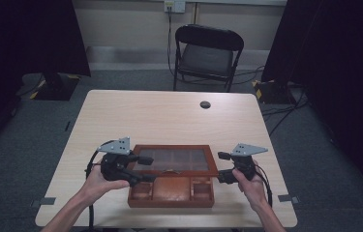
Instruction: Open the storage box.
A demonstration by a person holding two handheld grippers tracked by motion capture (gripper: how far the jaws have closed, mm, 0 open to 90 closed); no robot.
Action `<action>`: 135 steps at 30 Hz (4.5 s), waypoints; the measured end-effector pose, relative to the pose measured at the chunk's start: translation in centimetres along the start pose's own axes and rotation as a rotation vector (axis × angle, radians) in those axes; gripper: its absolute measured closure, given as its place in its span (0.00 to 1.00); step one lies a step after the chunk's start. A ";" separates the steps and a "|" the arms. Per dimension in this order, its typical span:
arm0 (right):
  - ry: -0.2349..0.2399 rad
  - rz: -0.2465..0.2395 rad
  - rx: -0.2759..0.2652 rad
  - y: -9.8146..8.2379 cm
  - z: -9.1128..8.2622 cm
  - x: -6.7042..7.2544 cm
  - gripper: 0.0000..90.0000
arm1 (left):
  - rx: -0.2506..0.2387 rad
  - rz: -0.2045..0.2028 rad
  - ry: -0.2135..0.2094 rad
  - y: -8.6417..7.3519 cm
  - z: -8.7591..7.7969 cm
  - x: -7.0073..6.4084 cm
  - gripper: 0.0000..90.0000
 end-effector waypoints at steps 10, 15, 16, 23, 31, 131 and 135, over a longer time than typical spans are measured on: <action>0.027 0.013 -0.030 1.3 -0.1 0.1 0.24 | -0.031 0.012 0.068 -0.6 -0.9 0.9 0.30; 0.038 -0.004 -0.030 2.0 0.5 0.5 0.27 | -0.046 -0.007 0.102 -1.3 -1.2 1.5 0.32; 0.040 -0.003 -0.033 2.1 0.5 0.6 0.28 | -0.058 -0.011 0.108 -1.4 -1.3 1.6 0.32; 0.045 0.007 -0.041 2.6 0.6 0.6 0.30 | -0.088 -0.017 0.140 -1.8 -1.9 2.0 0.36; 0.064 0.009 -0.033 2.9 0.8 0.4 0.32 | -0.091 -0.020 0.168 -2.1 -1.9 2.3 0.39; 0.055 0.099 -0.113 5.4 7.4 -4.2 0.51 | 0.002 -0.203 0.359 -7.4 0.3 11.7 0.68; 0.049 0.110 -0.113 5.4 7.5 -4.6 0.53 | 0.005 -0.216 0.357 -7.8 0.8 12.1 0.68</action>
Point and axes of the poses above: each handheld gripper's, and its own axes: z roughly forward along the jaws, y roughly out of its top, x roughly to its left, the point moved 3 cm from there along z, roughly forward along the jaws, and after that the axes turned 15 degrees about z, right-handed, at the moved point
